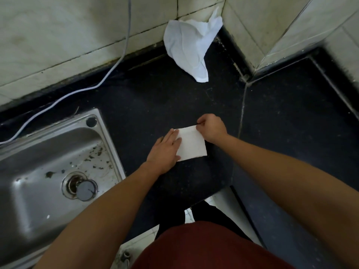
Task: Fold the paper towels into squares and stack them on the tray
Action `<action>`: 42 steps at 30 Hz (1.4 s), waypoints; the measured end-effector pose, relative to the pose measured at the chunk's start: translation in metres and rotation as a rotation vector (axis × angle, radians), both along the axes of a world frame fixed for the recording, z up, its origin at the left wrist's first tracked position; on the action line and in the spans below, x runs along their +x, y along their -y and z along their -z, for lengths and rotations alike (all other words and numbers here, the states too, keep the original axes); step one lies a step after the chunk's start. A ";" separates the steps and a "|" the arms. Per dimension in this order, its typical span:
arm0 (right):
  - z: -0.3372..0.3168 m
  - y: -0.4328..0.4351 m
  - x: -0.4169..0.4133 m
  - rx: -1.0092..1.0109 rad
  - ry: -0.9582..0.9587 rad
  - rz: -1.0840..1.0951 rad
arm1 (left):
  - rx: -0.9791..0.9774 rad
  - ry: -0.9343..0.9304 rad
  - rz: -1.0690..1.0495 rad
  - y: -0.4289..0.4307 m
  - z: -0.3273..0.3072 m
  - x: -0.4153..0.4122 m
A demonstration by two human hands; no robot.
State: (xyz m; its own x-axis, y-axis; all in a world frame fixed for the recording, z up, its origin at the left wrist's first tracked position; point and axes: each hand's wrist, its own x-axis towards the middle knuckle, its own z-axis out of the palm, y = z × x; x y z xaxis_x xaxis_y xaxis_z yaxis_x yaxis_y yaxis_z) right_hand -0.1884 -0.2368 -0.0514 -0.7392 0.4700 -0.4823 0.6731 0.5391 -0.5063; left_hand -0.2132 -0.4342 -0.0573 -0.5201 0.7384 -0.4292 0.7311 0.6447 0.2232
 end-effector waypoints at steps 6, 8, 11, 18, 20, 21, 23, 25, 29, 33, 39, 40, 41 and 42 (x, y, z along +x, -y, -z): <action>-0.007 0.022 -0.021 0.317 0.143 -0.712 | 0.142 -0.076 -0.210 0.029 -0.011 0.001; -0.005 0.028 -0.023 0.298 0.229 -0.704 | 0.133 -0.094 -0.246 0.047 -0.013 -0.001; -0.006 0.030 -0.020 0.177 0.304 -0.597 | 0.133 -0.096 -0.261 0.068 -0.015 -0.003; -0.031 0.019 0.017 -0.009 0.064 -0.312 | 0.138 -0.086 -0.196 0.071 -0.016 -0.024; -0.044 0.012 0.039 0.012 -0.003 -0.248 | 0.143 -0.075 -0.156 0.057 -0.022 -0.027; -0.051 0.008 0.053 0.031 -0.033 -0.217 | 0.153 -0.065 -0.127 0.048 -0.027 -0.026; -0.063 0.002 0.078 0.074 -0.086 -0.167 | 0.169 -0.027 -0.070 0.031 -0.037 -0.022; -0.079 -0.007 0.108 0.158 -0.134 -0.113 | 0.195 -0.012 0.015 0.011 -0.051 -0.012; -0.106 -0.023 0.168 0.392 -0.169 -0.059 | 0.224 -0.047 0.149 -0.028 -0.074 0.015; -0.131 -0.036 0.259 0.511 -0.144 0.079 | 0.251 -0.076 0.308 -0.070 -0.097 0.067; -0.152 -0.027 0.434 0.602 -0.078 0.303 | 0.273 -0.141 0.595 -0.126 -0.121 0.198; -0.154 -0.021 0.472 0.615 -0.052 0.345 | 0.285 -0.134 0.646 -0.134 -0.124 0.233; -0.156 -0.014 0.511 0.634 -0.023 0.387 | 0.303 -0.130 0.707 -0.141 -0.126 0.269; -0.159 -0.004 0.554 0.651 0.013 0.439 | 0.317 -0.126 0.777 -0.146 -0.128 0.311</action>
State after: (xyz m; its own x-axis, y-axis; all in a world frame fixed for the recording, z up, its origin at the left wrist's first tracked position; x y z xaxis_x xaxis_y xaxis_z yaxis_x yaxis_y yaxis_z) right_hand 0.3656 -0.2331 0.1072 -0.4167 0.9089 -0.0168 0.8969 0.4081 -0.1707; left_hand 0.0977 -0.2885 0.0703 0.1549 0.9813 -0.1143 0.9720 -0.1306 0.1954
